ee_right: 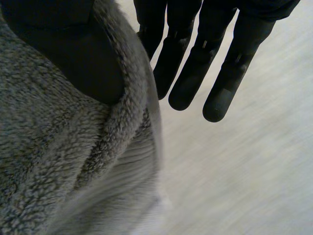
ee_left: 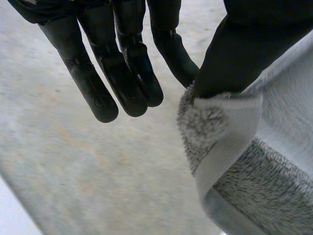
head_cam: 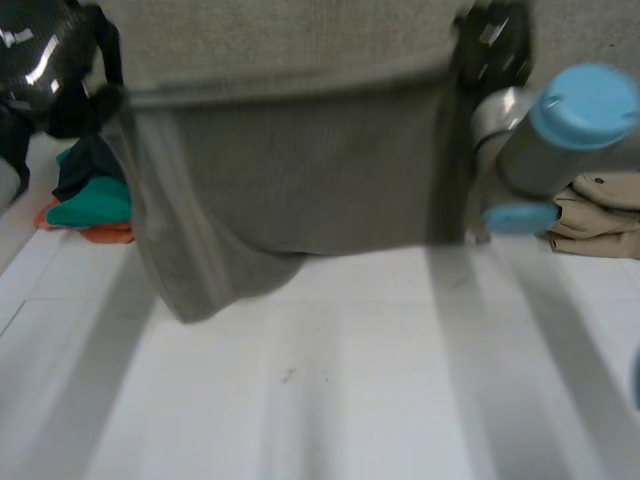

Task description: Fold the laundry.

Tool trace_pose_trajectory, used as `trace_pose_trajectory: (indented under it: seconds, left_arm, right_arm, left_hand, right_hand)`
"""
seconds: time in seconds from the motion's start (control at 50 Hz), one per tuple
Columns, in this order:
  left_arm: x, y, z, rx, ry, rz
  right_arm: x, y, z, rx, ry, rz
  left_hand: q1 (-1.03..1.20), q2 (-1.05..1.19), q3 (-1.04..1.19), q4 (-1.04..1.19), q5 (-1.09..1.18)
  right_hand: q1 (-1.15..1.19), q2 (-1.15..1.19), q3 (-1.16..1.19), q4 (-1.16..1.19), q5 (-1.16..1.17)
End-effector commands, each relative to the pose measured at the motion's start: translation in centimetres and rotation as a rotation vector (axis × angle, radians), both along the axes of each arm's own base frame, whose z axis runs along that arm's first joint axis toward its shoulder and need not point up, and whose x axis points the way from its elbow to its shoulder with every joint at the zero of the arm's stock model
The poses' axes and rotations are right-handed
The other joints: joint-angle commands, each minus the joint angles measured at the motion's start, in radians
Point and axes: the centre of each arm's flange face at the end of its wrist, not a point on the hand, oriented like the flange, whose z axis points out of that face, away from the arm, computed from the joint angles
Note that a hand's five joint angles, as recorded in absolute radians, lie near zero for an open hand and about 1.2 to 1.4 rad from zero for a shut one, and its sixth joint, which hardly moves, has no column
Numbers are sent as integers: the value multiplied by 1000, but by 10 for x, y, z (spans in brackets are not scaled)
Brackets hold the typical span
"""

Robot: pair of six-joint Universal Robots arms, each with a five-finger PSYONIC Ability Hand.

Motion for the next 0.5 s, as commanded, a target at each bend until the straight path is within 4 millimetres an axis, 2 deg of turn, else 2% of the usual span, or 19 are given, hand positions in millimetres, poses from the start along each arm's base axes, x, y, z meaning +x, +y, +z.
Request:
trace_pose_trajectory:
  seconds: [0.02,0.06,0.1,0.16,0.18,0.24,0.26,0.28,0.3,0.34,0.36,0.38,0.4,0.46,0.5]
  left_arm:
    - [8,-44,39,-191,105,134]
    - [8,-53,45,-223,138,159]
    - [4,-57,42,-219,140,151]
    - [-13,-58,14,-132,108,96]
    - [-20,-56,-4,-79,89,76]
    - [-22,-53,-35,10,50,71]
    - [-19,-51,-55,63,22,80]
    - [-17,-49,-65,87,8,86]
    - [-13,-45,-84,139,-16,93]
    - [-10,-39,-102,193,-35,91]
    - [-8,-31,-119,246,-52,77]
    - [-8,-27,-126,269,-57,65]
    - [-9,-19,-138,311,-68,44]
    - [-11,-9,-151,357,-77,9]
    - [-14,-2,-156,379,-80,-20]
  right_arm:
    - [-26,18,82,-286,-90,11]
    - [-31,21,77,-243,-65,34]
    - [-34,23,69,-202,-51,42]
    - [-48,24,50,-106,-36,36]
    - [-55,27,39,-59,-34,34]
    - [-64,33,17,26,-21,25]
    - [-72,37,-3,99,-1,15]
    - [-74,39,-12,130,12,13]
    - [-79,46,-33,204,40,11]
    - [-82,55,-58,293,80,22]
    - [-83,64,-82,372,116,44]
    - [-83,69,-92,406,134,58]
    - [-82,79,-113,467,175,94]
    - [-79,90,-134,517,233,137]
    - [-77,97,-142,522,290,156]
  left_hand:
    - [248,195,201,193,242]
    - [248,195,201,193,242]
    - [248,195,201,193,242]
    - [248,195,201,193,242]
    - [248,195,201,193,242]
    - [248,195,201,193,242]
    - [248,195,201,193,242]
    - [248,195,201,193,242]
    - [248,195,201,193,242]
    - [248,195,201,193,242]
    - [248,195,201,193,242]
    - [248,195,201,193,242]
    - [248,195,201,193,242]
    - [248,195,201,193,242]
    - [-240,-293,-286,-295,-246]
  right_hand:
    - [263,218,209,198,245]
    - [263,218,209,198,245]
    - [263,218,209,198,245]
    - [263,218,209,198,245]
    - [263,218,209,198,245]
    - [263,218,209,198,245]
    - [263,218,209,198,245]
    - [263,218,209,198,245]
    - [263,218,209,198,245]
    - [263,218,209,198,245]
    - [263,218,209,198,245]
    - [263,218,209,198,245]
    - [263,218,209,198,245]
    - [263,218,209,198,245]
    - [263,218,209,198,245]
